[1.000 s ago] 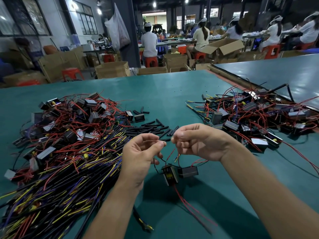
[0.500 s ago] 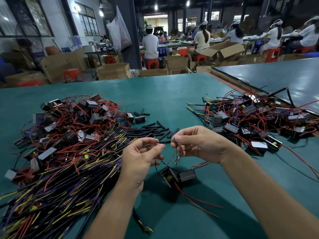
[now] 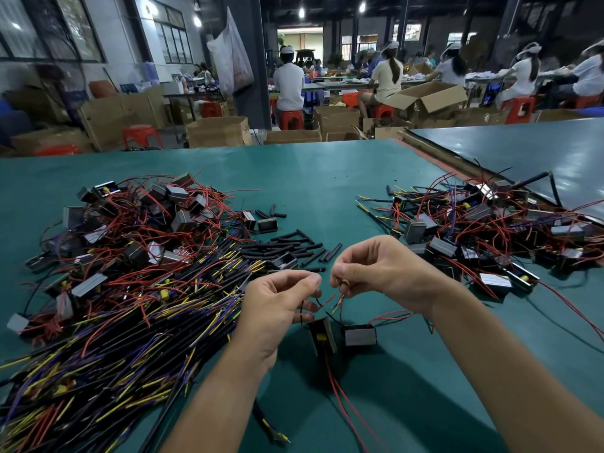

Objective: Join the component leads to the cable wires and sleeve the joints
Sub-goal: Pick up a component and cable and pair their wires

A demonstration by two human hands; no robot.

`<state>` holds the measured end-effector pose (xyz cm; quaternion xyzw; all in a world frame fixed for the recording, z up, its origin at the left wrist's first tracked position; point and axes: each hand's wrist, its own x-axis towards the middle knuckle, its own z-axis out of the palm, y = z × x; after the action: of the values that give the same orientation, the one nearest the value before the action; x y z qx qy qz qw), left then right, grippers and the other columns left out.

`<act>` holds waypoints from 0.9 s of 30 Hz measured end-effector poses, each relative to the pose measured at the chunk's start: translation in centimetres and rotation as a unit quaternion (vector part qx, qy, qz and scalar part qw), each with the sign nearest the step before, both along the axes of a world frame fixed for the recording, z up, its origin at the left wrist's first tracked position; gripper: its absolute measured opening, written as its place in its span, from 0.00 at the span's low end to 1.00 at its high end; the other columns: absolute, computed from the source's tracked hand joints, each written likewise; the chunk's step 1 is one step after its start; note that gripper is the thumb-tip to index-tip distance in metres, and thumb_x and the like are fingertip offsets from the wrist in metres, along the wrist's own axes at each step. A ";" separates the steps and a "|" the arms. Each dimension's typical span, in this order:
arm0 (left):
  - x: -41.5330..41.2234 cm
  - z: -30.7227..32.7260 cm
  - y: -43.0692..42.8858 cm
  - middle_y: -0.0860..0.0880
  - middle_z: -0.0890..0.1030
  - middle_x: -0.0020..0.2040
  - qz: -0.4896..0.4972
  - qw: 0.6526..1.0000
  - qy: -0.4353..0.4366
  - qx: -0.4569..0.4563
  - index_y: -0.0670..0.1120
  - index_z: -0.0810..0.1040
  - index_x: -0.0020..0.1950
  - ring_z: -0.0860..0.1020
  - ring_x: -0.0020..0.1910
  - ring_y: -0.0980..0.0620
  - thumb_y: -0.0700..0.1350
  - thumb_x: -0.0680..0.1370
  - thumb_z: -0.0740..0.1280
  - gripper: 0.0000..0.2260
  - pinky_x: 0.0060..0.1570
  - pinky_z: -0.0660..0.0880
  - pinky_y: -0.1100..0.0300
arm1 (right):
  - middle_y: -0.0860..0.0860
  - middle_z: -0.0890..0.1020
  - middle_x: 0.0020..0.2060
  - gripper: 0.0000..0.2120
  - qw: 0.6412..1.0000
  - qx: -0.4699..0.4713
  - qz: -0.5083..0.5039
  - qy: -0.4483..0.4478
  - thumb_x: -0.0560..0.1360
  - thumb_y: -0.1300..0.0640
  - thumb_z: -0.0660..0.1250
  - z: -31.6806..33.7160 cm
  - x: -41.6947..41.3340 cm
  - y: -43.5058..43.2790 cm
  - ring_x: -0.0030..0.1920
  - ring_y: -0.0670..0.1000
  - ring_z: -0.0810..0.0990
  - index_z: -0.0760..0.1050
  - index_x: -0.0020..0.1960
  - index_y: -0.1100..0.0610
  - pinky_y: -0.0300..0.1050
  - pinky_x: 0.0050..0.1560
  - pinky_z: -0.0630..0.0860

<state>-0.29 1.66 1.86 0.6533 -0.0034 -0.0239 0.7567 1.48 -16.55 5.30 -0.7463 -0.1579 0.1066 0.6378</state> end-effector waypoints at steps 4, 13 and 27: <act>-0.2 0.1 -0.1 0.49 0.80 0.32 -0.017 1.000 -0.015 0.014 0.48 0.86 0.38 0.75 0.28 0.57 0.41 0.75 0.72 0.07 0.28 0.73 0.65 | 0.60 0.82 0.37 0.06 1.000 -0.010 0.005 -0.005 0.77 0.66 0.67 0.1 -0.3 0.1 0.33 0.48 0.79 0.80 0.42 0.67 0.41 0.41 0.80; -0.3 0.2 -0.2 0.51 0.78 0.28 0.018 0.999 -0.024 0.020 0.46 0.83 0.39 0.74 0.25 0.56 0.39 0.75 0.71 0.05 0.26 0.71 0.66 | 0.58 0.84 0.37 0.06 1.000 -0.013 -0.012 0.001 0.76 0.65 0.68 -0.2 0.2 -0.2 0.33 0.48 0.80 0.82 0.42 0.66 0.40 0.39 0.80; -0.6 0.5 -0.4 0.50 0.81 0.32 -0.011 0.999 -0.011 0.030 0.47 0.81 0.39 0.74 0.26 0.56 0.42 0.74 0.72 0.04 0.26 0.70 0.65 | 0.60 0.82 0.35 0.07 0.999 0.027 -0.018 0.007 0.66 0.58 0.73 -1.1 0.5 0.2 0.33 0.50 0.79 0.84 0.40 0.63 0.41 0.38 0.79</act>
<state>-0.85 1.30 2.32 0.6761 -0.0185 -0.0255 0.7362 2.00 -16.33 4.20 -0.7307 -0.1430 0.0966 0.6606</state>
